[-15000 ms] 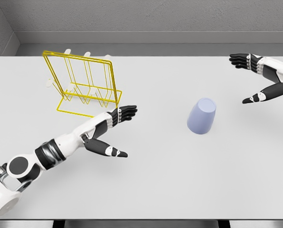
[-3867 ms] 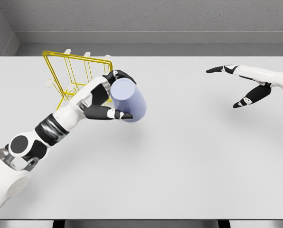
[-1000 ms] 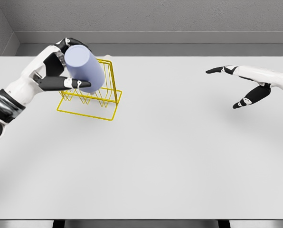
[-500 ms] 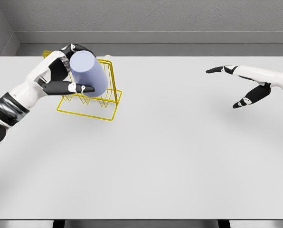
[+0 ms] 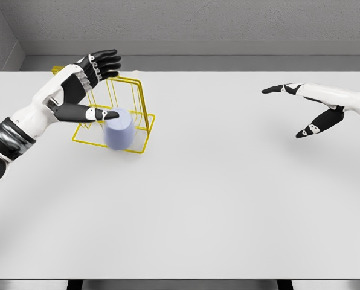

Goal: Place the cup on the cup holder with both arms

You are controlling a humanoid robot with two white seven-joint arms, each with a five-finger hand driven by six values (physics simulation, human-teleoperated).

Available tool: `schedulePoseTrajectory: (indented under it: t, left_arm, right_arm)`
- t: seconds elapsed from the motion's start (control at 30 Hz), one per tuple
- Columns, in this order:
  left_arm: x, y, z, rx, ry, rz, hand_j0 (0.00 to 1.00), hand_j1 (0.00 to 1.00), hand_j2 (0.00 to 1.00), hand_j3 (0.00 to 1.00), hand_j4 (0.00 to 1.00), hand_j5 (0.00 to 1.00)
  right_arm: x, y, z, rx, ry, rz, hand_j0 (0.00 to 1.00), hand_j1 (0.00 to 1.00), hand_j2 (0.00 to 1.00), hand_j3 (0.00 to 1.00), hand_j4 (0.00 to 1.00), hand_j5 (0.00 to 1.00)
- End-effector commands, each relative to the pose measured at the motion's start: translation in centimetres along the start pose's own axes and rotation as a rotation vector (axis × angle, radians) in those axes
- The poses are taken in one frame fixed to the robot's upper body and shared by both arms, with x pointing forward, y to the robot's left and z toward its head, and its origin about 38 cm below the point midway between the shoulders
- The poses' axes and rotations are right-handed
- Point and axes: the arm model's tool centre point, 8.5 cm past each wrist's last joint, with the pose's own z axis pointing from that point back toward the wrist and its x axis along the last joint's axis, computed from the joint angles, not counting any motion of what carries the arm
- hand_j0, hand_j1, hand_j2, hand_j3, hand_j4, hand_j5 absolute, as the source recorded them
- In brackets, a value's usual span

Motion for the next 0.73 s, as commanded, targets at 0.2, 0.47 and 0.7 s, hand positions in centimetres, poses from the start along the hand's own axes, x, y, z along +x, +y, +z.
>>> schedulePoseTrajectory:
  t: [0.2,0.47,0.7]
  left_arm:
    - [1.4,0.2,1.5,-0.089,-0.007,-0.051,1.00,1.00,1.00,1.00,1.00,1.00]
    - [2.9,1.5,5.4,-0.111,-0.127,-0.172,1.00,1.00,1.00,1.00,1.00,1.00]
    - [2.1,1.0,5.9,-0.115,-0.120,-0.160,1.00,1.00,1.00,1.00,1.00,1.00]
  right_arm:
    - [0.0,-0.2,0.1,-0.007,0.000,-0.004,1.00,1.00,1.00,1.00,1.00,1.00]
    - [0.0,-0.2,0.1,-0.007,0.000,-0.004,1.00,1.00,1.00,1.00,1.00,1.00]
    - [0.0,-0.2,0.1,-0.007,0.000,-0.004,1.00,1.00,1.00,1.00,1.00,1.00]
